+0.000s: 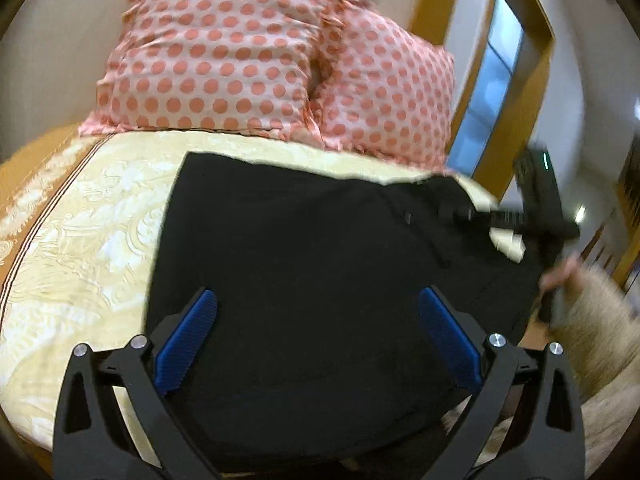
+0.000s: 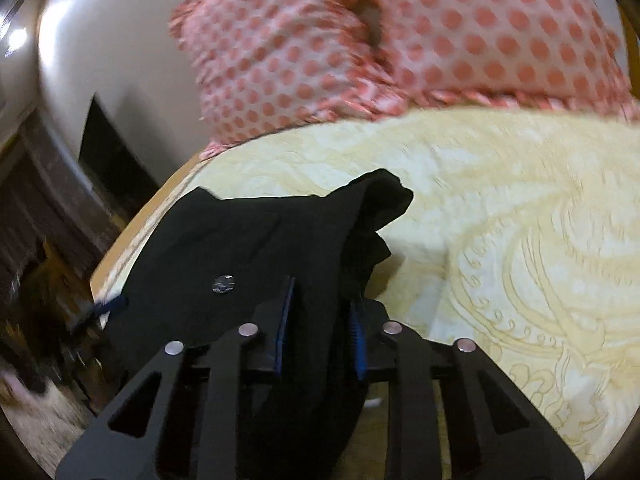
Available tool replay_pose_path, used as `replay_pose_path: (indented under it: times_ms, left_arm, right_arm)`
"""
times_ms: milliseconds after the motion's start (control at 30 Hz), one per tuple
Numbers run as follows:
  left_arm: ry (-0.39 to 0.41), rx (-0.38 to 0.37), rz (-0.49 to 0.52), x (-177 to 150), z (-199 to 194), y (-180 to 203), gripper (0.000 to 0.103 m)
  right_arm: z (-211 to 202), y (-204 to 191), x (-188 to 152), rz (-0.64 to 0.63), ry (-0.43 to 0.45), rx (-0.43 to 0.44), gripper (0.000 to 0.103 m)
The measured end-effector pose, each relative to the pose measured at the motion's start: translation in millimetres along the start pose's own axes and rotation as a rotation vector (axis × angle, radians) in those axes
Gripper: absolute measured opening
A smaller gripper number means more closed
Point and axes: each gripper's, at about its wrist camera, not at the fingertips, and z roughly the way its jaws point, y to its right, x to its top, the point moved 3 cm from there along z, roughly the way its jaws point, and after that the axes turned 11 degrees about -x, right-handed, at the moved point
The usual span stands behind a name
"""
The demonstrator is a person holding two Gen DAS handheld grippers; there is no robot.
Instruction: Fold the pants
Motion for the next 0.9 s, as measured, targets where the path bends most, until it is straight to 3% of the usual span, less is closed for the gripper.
replay_pose_path:
  times_ms: [100,167,333,500,667,767,800,867,900]
  left_arm:
    - [0.034,0.029,-0.070,23.7,-8.4,-21.0,0.101]
    - [0.019,0.047,-0.136,38.9,-6.4,-39.5,0.100]
    - [-0.132,0.114,-0.199,55.2,25.3,-72.4,0.092]
    - [-0.263,0.083,-0.242,57.1,57.0,-85.7,0.087]
    - [-0.316,0.112,-0.212,62.4,70.8,-85.9,0.082]
    - [-0.329,0.108,-0.210,64.8,75.7,-84.5,0.053]
    - [-0.327,0.115,-0.205,64.9,75.4,-83.1,0.048]
    - [-0.314,0.136,-0.176,65.4,70.0,-80.2,0.026]
    - [-0.306,0.135,-0.176,65.8,67.2,-80.5,0.021]
  right_arm:
    - [2.9,-2.0,1.5,-0.020,-0.027,-0.048,0.026]
    - [8.2,7.4,1.3,0.030,-0.057,-0.041,0.035]
    - [16.0,16.8,-0.6,0.086,-0.089,-0.029,0.040]
    - [19.8,21.4,0.5,0.109,-0.109,-0.010,0.043]
    - [21.8,20.4,0.5,0.098,-0.099,0.002,0.043]
    - [17.5,14.6,-0.5,0.070,-0.074,0.029,0.027]
    - [14.4,12.1,-0.4,0.060,-0.063,0.040,0.026]
    - [10.9,9.7,-0.3,0.050,-0.049,0.046,0.023]
    - [10.7,9.6,-0.2,0.052,-0.048,0.048,0.022]
